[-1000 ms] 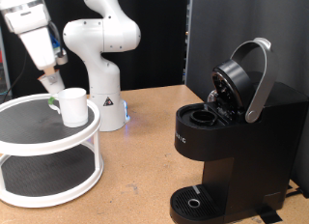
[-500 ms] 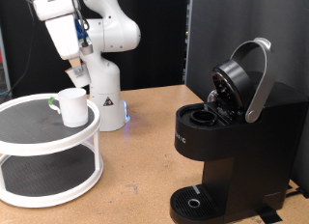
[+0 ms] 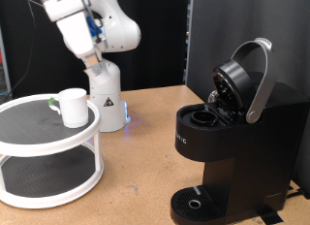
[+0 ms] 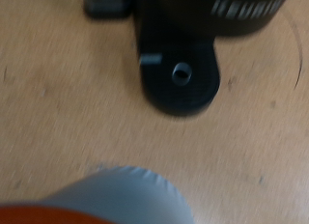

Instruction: Make a cup of coffee with the keurig machine

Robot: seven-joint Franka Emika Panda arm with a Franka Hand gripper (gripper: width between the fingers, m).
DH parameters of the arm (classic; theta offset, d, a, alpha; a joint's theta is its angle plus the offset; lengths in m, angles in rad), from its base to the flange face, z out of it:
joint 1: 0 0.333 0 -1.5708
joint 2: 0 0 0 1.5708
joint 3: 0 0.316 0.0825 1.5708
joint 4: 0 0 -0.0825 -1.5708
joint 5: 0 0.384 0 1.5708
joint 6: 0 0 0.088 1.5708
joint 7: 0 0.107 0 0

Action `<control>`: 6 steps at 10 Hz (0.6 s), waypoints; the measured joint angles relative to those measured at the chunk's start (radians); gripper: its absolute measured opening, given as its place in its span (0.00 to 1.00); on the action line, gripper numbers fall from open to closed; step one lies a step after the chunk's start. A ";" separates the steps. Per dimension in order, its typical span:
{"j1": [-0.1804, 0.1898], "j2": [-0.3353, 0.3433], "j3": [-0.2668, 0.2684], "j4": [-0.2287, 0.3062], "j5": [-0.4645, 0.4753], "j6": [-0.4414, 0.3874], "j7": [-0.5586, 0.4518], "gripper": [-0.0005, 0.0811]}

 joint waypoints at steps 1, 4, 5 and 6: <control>0.021 0.012 0.008 0.018 0.026 -0.001 0.003 0.53; 0.058 0.071 0.053 0.088 0.037 0.002 0.060 0.53; 0.056 0.099 0.074 0.109 0.034 0.006 0.110 0.53; 0.055 0.099 0.069 0.107 0.038 0.006 0.087 0.53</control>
